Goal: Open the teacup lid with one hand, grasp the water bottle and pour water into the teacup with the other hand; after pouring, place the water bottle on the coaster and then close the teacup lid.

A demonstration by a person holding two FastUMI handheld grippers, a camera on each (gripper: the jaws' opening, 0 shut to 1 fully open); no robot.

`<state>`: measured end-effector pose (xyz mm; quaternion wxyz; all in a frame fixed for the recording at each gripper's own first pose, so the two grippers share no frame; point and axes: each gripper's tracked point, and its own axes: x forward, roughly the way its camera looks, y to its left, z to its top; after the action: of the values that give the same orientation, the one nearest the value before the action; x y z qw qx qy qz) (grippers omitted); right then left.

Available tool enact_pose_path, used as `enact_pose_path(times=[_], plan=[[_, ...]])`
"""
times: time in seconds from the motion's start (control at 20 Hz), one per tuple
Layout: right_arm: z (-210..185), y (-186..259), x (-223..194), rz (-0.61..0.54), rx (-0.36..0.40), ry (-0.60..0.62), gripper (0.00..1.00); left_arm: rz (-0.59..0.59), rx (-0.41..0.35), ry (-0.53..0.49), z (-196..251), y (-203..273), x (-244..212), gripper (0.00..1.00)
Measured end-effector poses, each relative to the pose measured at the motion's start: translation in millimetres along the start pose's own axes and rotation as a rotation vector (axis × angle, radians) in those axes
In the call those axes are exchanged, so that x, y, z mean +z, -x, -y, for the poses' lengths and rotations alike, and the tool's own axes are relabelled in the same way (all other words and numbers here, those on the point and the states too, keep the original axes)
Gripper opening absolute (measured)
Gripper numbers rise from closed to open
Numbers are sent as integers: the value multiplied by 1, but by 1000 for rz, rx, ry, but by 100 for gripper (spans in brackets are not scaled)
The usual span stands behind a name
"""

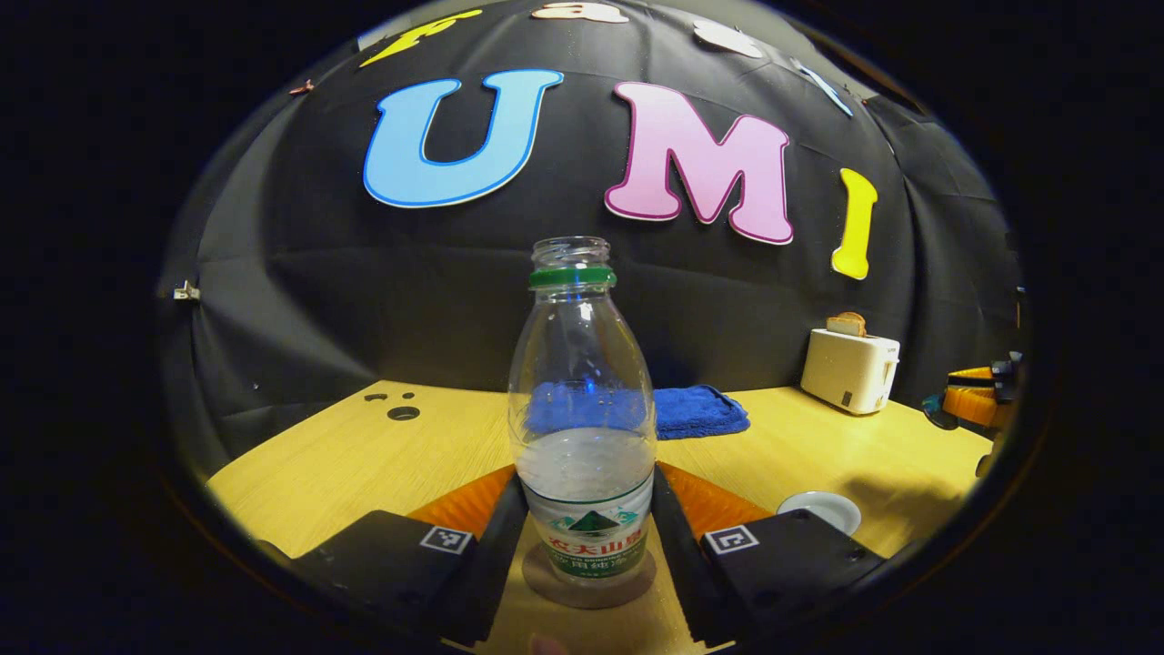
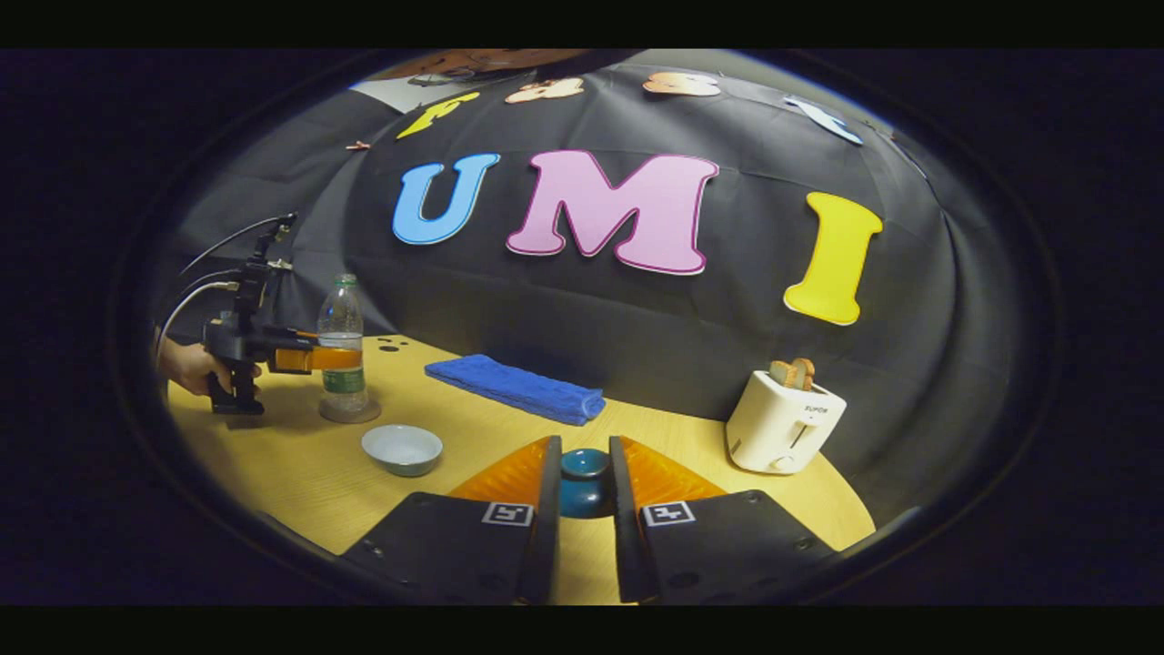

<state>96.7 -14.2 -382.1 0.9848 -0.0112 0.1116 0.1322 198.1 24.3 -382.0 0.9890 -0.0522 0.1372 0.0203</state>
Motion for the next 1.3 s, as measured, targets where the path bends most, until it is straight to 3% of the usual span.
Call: enact_pose_path(times=[0.25, 0.35, 0.4, 0.65, 0.95, 1.05, 1.1, 1.2, 1.3], plan=[[0, -1, -2, -4, -1, -2, 29, -5, -3, -11, 3, 0, -6, 81], [-1, -2, -2, -4, 0, -8, 31, -11, -12, -14, 10, -1, -7, 94], [-1, -2, -3, -5, 2, -10, 34, -14, -13, -13, 10, -1, -8, 96], [-14, -7, 2, -2, 23, -33, 34, -36, -19, -7, 13, 7, -18, 96], [-63, -23, 12, 18, 110, -139, 33, -83, -5, -25, 9, 39, -36, 96], [-89, -32, 15, 19, 145, -153, 24, -109, 25, -18, 3, 63, -45, 96], [-101, -36, 15, 17, 161, -152, 29, -107, 43, -28, 0, 73, -45, 96], [-126, -45, 11, 5, 191, -167, 24, -99, 62, -85, 0, 99, -41, 96], [-138, -51, 8, -4, 203, -170, 29, -92, 67, -119, 6, 110, -37, 96]])
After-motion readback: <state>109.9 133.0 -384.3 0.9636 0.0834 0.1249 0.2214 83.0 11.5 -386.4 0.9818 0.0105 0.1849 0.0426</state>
